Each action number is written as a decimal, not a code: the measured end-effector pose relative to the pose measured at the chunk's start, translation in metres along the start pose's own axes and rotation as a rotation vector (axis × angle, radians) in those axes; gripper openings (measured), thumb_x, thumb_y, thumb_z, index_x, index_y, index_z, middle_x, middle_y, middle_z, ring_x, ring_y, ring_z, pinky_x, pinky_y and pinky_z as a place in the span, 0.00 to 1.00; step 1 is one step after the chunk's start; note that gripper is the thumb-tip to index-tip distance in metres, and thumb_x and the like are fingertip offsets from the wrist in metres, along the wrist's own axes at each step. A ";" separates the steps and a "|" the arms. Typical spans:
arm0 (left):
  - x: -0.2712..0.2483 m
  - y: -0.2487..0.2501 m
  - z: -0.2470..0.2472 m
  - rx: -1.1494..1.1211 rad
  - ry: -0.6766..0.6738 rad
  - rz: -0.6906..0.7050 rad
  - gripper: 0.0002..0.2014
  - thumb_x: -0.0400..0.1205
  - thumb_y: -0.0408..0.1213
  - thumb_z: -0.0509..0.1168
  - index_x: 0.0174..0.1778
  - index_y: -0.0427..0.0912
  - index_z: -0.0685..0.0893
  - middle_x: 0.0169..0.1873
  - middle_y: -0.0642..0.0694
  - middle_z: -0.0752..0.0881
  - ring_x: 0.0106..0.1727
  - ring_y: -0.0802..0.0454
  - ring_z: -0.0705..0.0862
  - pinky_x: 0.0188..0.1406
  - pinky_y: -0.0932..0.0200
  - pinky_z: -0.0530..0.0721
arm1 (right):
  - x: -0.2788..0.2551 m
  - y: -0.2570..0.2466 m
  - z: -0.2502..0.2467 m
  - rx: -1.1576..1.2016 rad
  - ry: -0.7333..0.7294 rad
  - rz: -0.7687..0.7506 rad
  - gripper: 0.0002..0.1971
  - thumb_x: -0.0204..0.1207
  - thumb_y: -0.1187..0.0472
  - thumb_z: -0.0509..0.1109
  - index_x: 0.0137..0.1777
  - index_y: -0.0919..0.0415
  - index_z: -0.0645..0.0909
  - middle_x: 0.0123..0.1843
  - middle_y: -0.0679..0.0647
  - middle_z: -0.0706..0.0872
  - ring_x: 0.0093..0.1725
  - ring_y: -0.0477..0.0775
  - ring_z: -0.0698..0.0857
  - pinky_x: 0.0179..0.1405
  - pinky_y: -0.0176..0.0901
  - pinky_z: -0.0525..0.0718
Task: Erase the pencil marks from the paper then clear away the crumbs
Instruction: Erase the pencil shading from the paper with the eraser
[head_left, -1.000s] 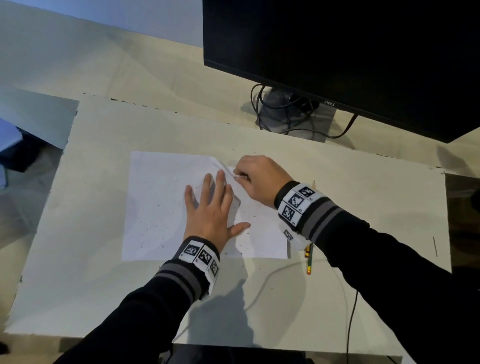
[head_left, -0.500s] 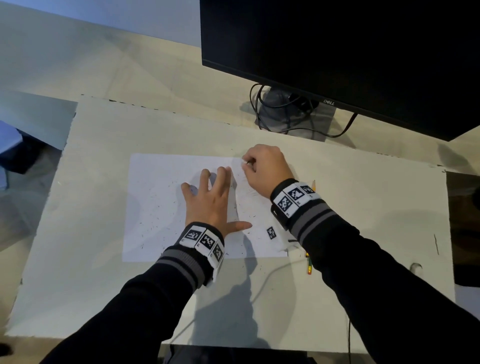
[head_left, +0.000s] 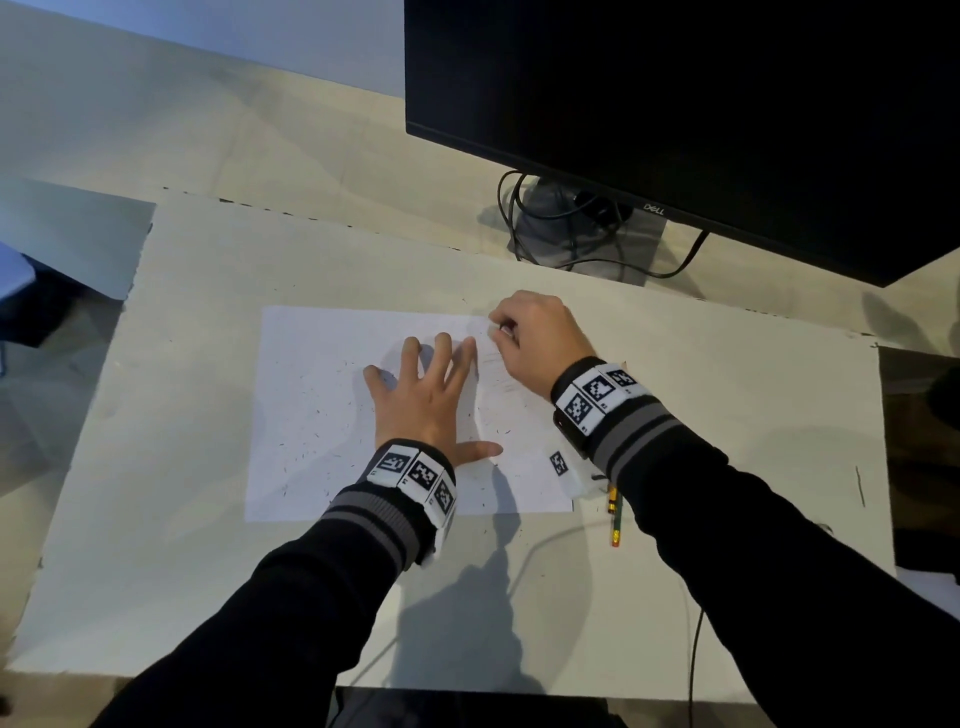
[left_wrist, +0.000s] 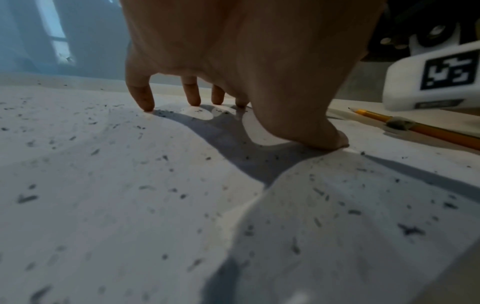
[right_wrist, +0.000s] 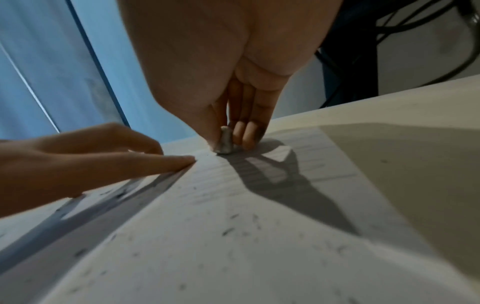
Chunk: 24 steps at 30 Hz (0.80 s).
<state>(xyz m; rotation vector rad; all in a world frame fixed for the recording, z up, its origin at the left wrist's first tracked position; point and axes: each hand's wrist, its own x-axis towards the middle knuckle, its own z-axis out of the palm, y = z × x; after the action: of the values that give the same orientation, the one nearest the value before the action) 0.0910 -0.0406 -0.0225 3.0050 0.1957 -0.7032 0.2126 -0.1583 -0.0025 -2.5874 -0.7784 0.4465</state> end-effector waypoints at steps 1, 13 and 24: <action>0.000 0.000 0.000 0.006 -0.005 0.001 0.61 0.67 0.83 0.54 0.85 0.50 0.34 0.79 0.48 0.46 0.81 0.37 0.50 0.68 0.28 0.67 | -0.001 -0.002 0.000 -0.015 -0.017 -0.021 0.04 0.80 0.63 0.69 0.48 0.59 0.85 0.47 0.51 0.84 0.44 0.52 0.81 0.49 0.47 0.84; -0.001 0.000 0.003 -0.013 0.019 -0.012 0.63 0.66 0.83 0.54 0.84 0.50 0.31 0.79 0.49 0.47 0.81 0.39 0.51 0.68 0.29 0.66 | -0.022 -0.011 0.002 -0.094 -0.225 -0.157 0.06 0.80 0.61 0.69 0.44 0.61 0.85 0.42 0.51 0.84 0.42 0.54 0.82 0.45 0.52 0.85; -0.001 0.001 0.003 -0.010 0.004 -0.013 0.63 0.66 0.83 0.54 0.85 0.49 0.33 0.80 0.48 0.45 0.81 0.38 0.49 0.69 0.27 0.65 | -0.026 -0.010 -0.005 -0.064 -0.252 -0.075 0.04 0.79 0.61 0.70 0.48 0.59 0.87 0.44 0.50 0.85 0.44 0.52 0.83 0.47 0.49 0.86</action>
<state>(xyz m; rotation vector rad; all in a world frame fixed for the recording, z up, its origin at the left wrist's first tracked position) 0.0895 -0.0418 -0.0247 2.9989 0.2180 -0.6947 0.1894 -0.1672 0.0118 -2.5809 -0.9844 0.7464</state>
